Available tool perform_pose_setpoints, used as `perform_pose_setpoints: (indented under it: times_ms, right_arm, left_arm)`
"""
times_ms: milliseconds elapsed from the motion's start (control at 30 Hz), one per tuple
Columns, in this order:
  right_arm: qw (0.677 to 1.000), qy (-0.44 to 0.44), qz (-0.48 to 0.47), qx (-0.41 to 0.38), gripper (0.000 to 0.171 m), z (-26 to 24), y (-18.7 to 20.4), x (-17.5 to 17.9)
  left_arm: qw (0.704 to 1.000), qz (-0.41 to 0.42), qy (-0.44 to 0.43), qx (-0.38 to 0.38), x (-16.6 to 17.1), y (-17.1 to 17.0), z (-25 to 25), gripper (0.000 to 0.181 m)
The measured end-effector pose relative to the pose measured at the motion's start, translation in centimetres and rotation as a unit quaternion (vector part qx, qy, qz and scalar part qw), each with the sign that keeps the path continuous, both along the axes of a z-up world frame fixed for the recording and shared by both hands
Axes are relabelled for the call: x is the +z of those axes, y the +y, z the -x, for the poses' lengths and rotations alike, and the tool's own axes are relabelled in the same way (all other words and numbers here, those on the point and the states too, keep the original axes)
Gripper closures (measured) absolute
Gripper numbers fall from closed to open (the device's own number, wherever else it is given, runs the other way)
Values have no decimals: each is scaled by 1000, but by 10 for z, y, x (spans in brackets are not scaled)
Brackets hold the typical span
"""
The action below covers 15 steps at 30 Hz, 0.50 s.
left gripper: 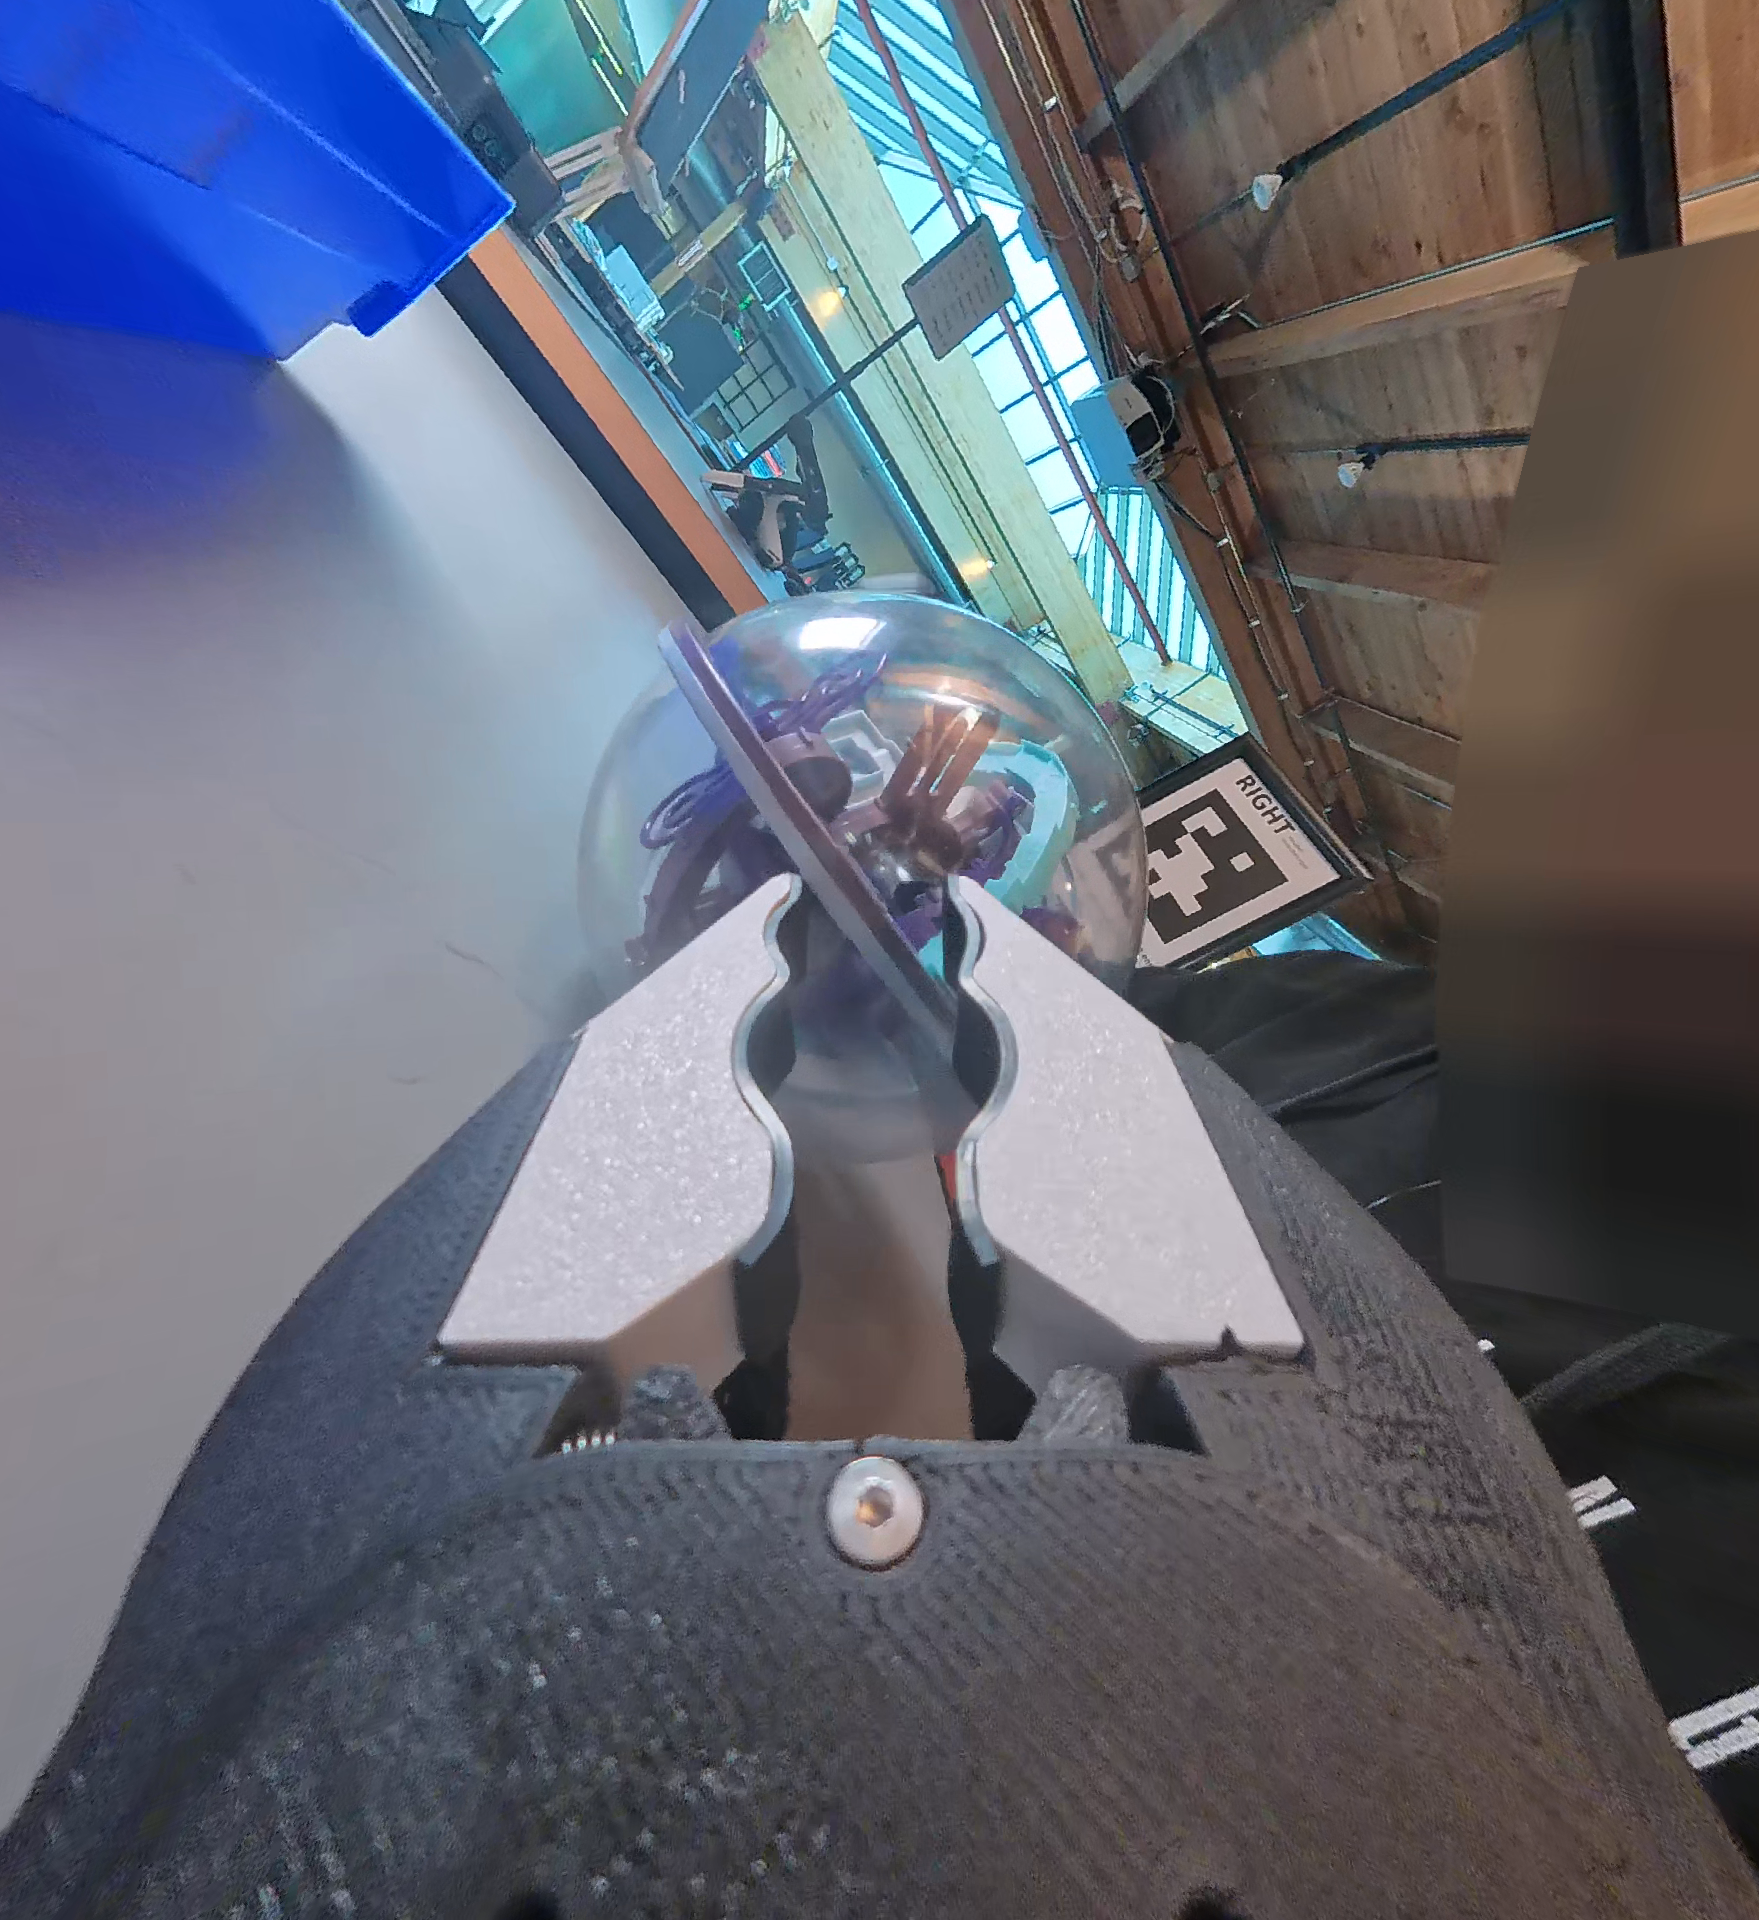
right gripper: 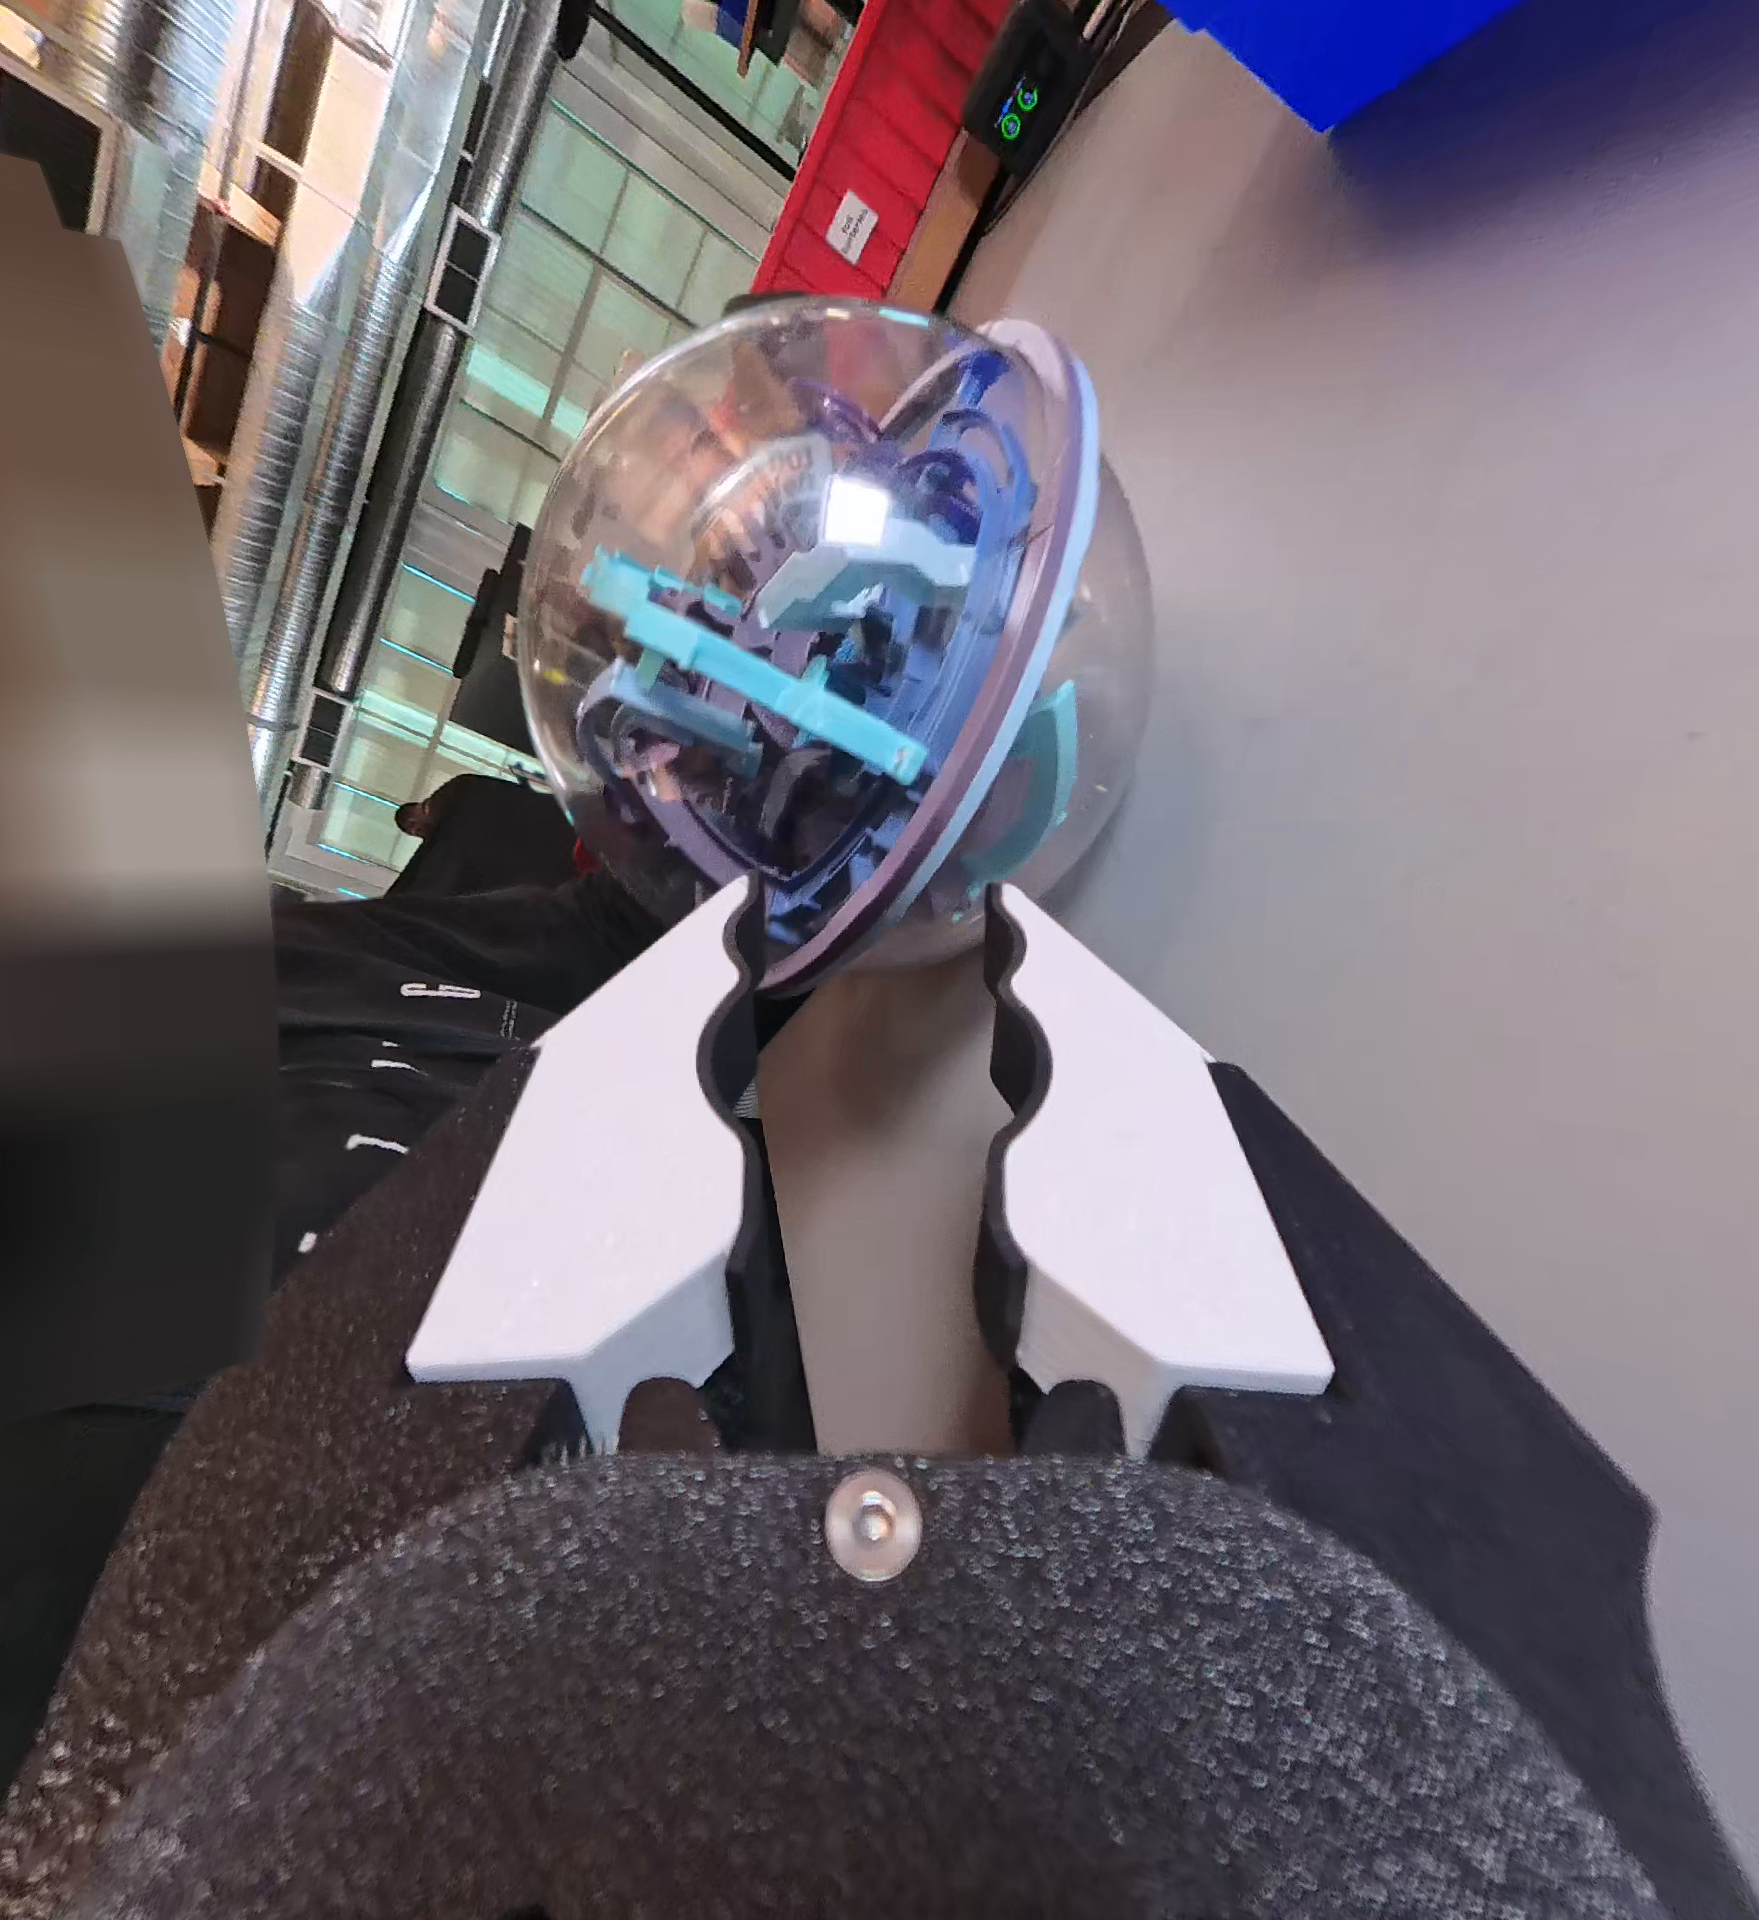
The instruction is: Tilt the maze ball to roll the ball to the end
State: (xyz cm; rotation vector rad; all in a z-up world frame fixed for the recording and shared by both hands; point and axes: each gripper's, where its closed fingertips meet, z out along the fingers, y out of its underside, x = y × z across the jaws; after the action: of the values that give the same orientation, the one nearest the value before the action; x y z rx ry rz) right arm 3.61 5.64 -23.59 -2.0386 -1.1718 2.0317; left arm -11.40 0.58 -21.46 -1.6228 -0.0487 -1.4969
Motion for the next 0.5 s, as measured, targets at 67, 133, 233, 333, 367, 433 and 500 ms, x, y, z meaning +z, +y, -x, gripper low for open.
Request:
perform_pose_setpoints:
  times_ms: [67,133,233,333,367,433,500]
  right_arm:
    - [1000,0,11,6,131,3,5,0]
    - [1000,0,16,16,131,6,6,-1]
    - [999,5,30,22,135,7,9,1]
    - [999,6,37,28,142,8,9,0]
    - [999,6,36,33,147,8,7,0]
    - [999,12,30,33,162,8,7,2]
    - [999,31,15,29,163,8,7,6]
  left_arm:
    - [1000,-9,4,-1,4,-2,0,153]
    - [1000,-12,12,1,7,-7,2,145]
    - [999,-1,39,1,4,-20,0,131]
    - [998,27,50,-35,-5,-36,-20,126]
    - [997,32,46,-46,-6,-40,-29,128]
    - [995,57,84,-24,-18,-34,-32,132]
    - [992,59,106,-19,-21,-32,-32,145]
